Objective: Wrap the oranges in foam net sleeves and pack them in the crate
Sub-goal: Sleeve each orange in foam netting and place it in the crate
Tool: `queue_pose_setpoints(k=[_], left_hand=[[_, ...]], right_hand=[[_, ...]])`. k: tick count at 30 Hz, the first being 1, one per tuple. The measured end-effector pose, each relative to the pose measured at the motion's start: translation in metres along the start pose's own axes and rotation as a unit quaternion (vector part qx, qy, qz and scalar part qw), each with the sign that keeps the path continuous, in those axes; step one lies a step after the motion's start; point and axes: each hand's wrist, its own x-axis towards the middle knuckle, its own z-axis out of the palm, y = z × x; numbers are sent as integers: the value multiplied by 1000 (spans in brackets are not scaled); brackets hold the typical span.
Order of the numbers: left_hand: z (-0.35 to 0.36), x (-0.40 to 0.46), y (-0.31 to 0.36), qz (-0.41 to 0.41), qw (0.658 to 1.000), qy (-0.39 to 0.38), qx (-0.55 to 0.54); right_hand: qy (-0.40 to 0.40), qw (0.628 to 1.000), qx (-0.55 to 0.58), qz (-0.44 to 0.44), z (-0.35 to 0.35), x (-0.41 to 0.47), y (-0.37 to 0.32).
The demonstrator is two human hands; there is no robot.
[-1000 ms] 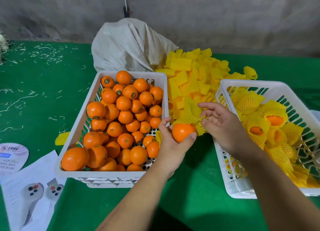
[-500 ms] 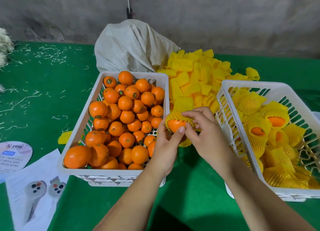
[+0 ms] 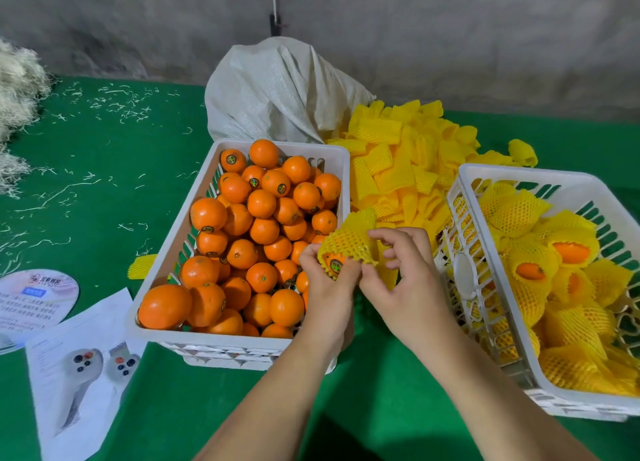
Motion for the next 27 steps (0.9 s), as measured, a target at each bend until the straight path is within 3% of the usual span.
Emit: queue_pose_setpoints(k=[3,5,10,16,18,19,20,22,23,24,27], left_hand=[[-4,-2,10,-23,995,-86,-47],[-4,-4,15,-14,996,-93,4],[4,-11,23,10,997,5,73],[8,-15,24,43,998,52,17],[4,-14,22,54,997,62,16],[2,-12,21,63,995,73,39],[0,-9,18,79,990,82,78],[-5,-7,12,119,980,65,147],[-8,-8,8,133,973,42,182],[-11,-9,4,141,965,12,222],[-12,-11,-5,174,916,-72,355]], right_hand=[[-9,999,27,43,1,4,11],[-1,999,26,43,1,7,14],[25,998,-55,-34,4,9,9],[20,985,-93,-145,6,1,2],[-4,997,6,-79,8,-1,2],[-7,993,115,19,10,-3,0],[4,958,251,139,11,-3,-5],[-37,829,456,321,14,0,-4],[-82,783,514,342,15,0,-2],[-109,766,535,339,16,0,-1],[-102,797,504,316,14,2,1]])
